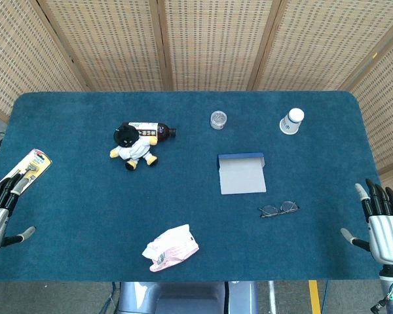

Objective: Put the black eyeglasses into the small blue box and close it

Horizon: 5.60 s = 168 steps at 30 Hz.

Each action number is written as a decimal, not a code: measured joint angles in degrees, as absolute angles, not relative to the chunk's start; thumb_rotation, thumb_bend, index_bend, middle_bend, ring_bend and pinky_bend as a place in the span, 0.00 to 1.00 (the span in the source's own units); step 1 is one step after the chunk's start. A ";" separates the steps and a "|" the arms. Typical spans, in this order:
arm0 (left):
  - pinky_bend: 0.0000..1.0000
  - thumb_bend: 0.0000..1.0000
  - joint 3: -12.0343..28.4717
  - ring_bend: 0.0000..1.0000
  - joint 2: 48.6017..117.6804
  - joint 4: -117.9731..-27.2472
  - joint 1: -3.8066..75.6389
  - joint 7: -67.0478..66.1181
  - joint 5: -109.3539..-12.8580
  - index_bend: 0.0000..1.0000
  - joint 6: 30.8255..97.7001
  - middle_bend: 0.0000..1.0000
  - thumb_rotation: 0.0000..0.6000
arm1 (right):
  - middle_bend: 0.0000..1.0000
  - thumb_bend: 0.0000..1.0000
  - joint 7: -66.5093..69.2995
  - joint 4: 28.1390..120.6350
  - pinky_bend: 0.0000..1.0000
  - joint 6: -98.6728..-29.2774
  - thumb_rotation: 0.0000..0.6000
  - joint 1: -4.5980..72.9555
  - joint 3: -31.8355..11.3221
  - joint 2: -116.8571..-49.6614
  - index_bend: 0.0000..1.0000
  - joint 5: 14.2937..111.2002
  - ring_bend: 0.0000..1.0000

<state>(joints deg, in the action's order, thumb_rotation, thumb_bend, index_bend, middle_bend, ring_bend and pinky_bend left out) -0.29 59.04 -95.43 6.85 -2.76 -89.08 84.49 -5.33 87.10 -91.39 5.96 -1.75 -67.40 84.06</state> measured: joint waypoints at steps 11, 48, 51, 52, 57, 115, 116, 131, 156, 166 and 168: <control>0.00 0.00 -0.60 0.00 58.96 -95.28 6.76 -0.92 -89.77 0.00 84.09 0.00 1.00 | 0.00 0.00 -0.66 83.93 0.00 -86.14 1.00 8.96 -1.64 -68.20 0.13 88.05 0.00; 0.00 0.00 0.27 0.00 59.06 -96.53 8.55 -2.84 -85.81 0.00 78.92 0.00 1.00 | 0.02 0.27 2.40 50.91 0.11 -70.67 1.00 26.33 3.35 -87.99 0.44 100.91 0.00; 0.00 0.00 0.29 0.00 59.06 -96.52 8.60 -2.83 -85.75 0.00 78.81 0.00 1.00 | 0.02 0.32 2.41 50.31 0.12 -70.51 1.00 26.52 3.56 -88.53 0.44 100.76 0.00; 0.00 0.00 0.27 0.00 59.05 -96.53 8.62 -2.83 -85.76 0.00 78.75 0.00 1.00 | 0.02 0.35 2.46 50.16 0.12 -70.50 1.00 26.58 3.62 -88.69 0.44 100.70 0.00; 0.00 0.00 0.21 0.00 58.93 -96.54 8.69 -2.65 -85.79 0.00 78.58 0.00 1.00 | 0.02 0.40 2.52 48.97 0.12 -69.96 1.00 26.87 3.84 -89.57 0.46 100.18 0.00; 0.00 0.00 1.08 0.00 57.77 -95.67 10.61 1.18 -82.68 0.00 74.29 0.00 1.00 | 0.08 0.62 -17.82 56.94 0.18 -62.77 1.00 42.07 -7.57 -89.36 0.63 93.11 0.00; 0.00 0.00 1.16 0.00 57.76 -95.61 10.74 1.28 -82.38 0.00 73.96 0.00 1.00 | 0.08 0.62 -18.39 55.68 0.18 -62.57 1.00 42.65 -7.48 -90.06 0.63 93.46 0.00; 0.00 0.00 1.74 0.00 57.73 -95.13 12.10 1.73 -79.95 0.00 71.07 0.00 1.00 | 0.08 0.62 -19.18 34.50 0.18 -60.79 1.00 49.80 -1.55 -100.34 0.63 100.18 0.00; 0.00 0.00 1.69 0.00 57.61 -95.04 12.59 2.05 -79.28 0.00 70.16 0.00 1.00 | 0.01 0.07 -19.64 25.70 0.18 -59.51 1.00 52.08 1.69 -106.22 0.29 99.85 0.00; 0.00 0.00 1.54 0.00 57.56 -95.06 12.58 2.16 -79.49 0.00 70.21 0.00 1.00 | 0.00 0.00 -24.13 26.09 0.18 -58.32 1.00 51.05 -0.02 -106.83 0.00 96.51 0.00; 0.00 0.00 1.51 0.00 57.56 -95.08 12.54 2.16 -79.58 0.00 70.34 0.00 1.00 | 0.00 0.00 -24.61 26.86 0.18 -58.69 1.00 50.75 -0.37 -106.55 0.00 95.98 0.00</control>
